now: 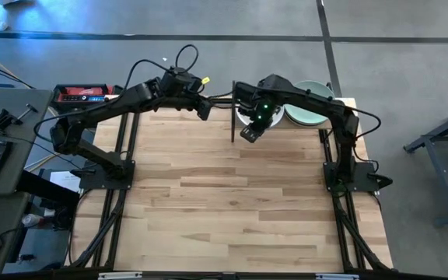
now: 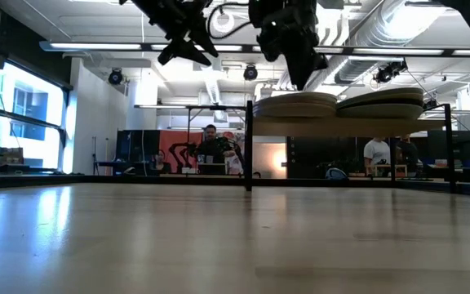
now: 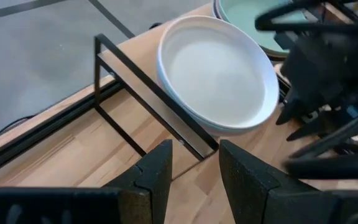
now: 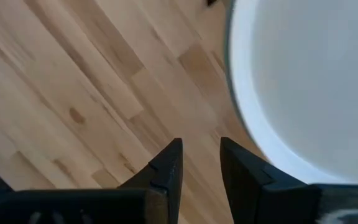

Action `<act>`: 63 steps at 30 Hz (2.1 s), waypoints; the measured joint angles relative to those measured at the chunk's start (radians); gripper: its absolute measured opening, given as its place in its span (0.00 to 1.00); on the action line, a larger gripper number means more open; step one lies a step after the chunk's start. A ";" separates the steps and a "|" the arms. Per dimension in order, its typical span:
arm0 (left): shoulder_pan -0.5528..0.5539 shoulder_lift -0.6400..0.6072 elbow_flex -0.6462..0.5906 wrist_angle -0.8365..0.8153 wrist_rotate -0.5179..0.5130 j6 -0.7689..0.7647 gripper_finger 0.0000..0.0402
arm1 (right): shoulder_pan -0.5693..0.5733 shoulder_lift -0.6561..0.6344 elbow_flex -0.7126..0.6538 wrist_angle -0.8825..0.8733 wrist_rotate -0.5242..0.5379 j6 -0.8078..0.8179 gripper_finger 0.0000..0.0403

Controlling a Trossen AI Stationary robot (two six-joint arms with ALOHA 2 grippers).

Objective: Place and stack plates onto a shelf
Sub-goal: Stack the white plate on the top of the blue plate on the shelf, then return to Home Position

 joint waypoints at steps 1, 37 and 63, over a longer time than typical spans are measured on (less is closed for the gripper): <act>0.006 0.000 0.000 0.000 0.000 0.000 0.30 | 0.000 0.000 -0.012 -0.001 0.001 0.000 0.21; 0.042 -0.019 0.000 0.003 0.002 0.068 0.30 | -0.050 0.000 0.125 0.027 0.068 -0.020 0.21; -0.081 -0.109 -0.001 -0.118 0.062 0.243 0.30 | 0.041 -0.311 -0.002 0.335 0.084 -0.180 0.21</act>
